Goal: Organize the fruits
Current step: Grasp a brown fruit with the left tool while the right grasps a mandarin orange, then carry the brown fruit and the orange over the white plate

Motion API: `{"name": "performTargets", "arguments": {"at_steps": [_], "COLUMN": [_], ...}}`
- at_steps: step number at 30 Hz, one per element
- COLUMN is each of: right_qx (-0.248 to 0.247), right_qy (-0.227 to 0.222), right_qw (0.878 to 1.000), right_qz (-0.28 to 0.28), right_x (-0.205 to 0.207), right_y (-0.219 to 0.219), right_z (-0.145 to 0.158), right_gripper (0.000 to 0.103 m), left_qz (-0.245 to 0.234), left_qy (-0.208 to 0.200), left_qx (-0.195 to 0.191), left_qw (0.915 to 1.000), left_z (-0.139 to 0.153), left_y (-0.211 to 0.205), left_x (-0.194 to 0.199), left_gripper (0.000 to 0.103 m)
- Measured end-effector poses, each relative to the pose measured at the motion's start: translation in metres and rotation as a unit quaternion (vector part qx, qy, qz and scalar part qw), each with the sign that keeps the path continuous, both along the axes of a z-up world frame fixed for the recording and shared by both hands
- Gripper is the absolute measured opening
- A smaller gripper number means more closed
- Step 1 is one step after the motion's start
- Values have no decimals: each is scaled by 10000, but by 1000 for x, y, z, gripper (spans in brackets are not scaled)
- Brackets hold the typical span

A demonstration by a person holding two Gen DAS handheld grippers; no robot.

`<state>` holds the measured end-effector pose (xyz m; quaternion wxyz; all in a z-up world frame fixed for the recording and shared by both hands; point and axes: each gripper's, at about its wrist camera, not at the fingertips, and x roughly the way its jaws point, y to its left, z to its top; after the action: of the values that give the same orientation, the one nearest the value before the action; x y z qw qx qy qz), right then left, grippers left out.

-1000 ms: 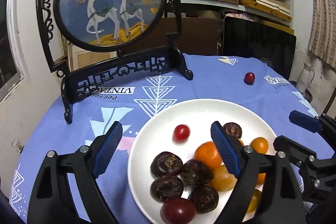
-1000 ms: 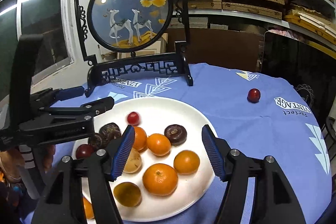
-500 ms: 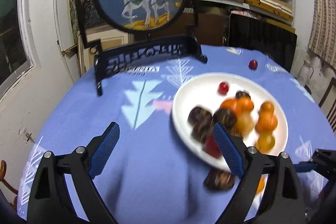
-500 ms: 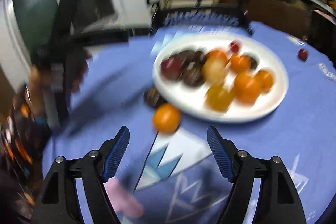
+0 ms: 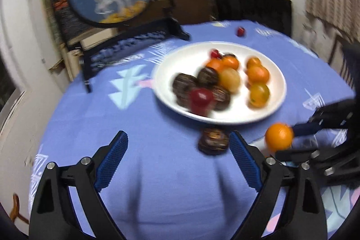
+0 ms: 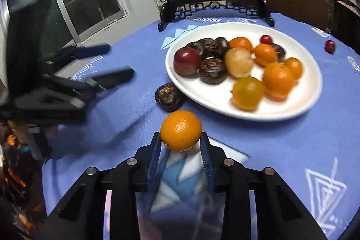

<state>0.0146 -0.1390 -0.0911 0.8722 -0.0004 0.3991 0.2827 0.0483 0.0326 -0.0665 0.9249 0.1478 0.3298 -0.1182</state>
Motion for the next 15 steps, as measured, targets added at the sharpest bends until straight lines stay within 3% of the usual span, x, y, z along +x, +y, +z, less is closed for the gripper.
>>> {"name": "performTargets", "arguments": {"at_steps": [4, 6, 7, 8, 10, 15], "right_qx": [57, 54, 72, 80, 84, 77], "right_qy": [-51, -48, -39, -37, -32, -20], "right_qw": [9999, 9998, 9998, 9998, 9999, 10000], "right_qz": [-127, -158, -153, -151, -133, -9], "right_x": [-12, -13, -13, -14, -14, -15], "right_y": [-17, -20, -21, -22, -23, -20], "right_z": [5, 4, 3, 3, 1, 0], "right_gripper": [35, 35, 35, 35, 35, 35], "left_qz": [-178, -124, -129, -148, -124, -213], "left_qy": [256, 408, 537, 750, 768, 604], "left_qx": [218, 219, 182, 96, 71, -187], "left_qw": [9993, 9989, 9983, 9970, 9969, 9978], "left_z": [-24, -32, -34, -37, -33, -8], "left_y": [-30, -37, -37, -36, -31, -10], "left_x": [18, 30, 34, 37, 31, 2], "left_gripper": [88, 73, 45, 41, 40, 40]}}
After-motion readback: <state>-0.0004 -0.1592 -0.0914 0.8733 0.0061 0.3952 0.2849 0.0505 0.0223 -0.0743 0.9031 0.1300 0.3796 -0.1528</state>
